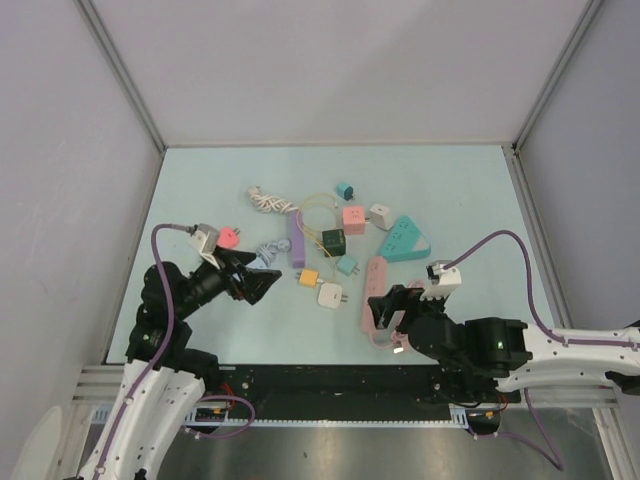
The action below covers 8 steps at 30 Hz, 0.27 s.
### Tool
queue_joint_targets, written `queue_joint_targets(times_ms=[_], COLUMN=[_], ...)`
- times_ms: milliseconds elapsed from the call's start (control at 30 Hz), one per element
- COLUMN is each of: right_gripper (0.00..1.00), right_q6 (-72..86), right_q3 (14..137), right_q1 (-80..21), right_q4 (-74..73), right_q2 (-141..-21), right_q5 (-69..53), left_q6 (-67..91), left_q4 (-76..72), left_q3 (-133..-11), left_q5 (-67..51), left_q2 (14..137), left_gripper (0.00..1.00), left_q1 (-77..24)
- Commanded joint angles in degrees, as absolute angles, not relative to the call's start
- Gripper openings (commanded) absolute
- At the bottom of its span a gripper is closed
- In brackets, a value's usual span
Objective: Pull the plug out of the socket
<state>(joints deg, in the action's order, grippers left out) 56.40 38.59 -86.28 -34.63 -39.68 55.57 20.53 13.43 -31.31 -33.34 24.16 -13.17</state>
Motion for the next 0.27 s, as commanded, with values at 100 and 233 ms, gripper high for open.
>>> queue_joint_targets(times_ms=[100,233], right_gripper=[1.00,1.00], right_q6=[54.7,55.7], right_q3=[38.6,38.6], right_q1=[-86.6,-86.6], right_q4=[-32.0,-33.0], right_q2=[-38.5,-37.8], right_q5=[56.7,56.7], left_q6=[20.1,20.0], left_q4=[13.1,13.1], left_q3=[-32.7,-32.7], left_q5=[-33.6,-33.2], left_q2=[23.6,23.5], left_gripper=[1.00,1.00], left_q1=[-13.4,-13.4])
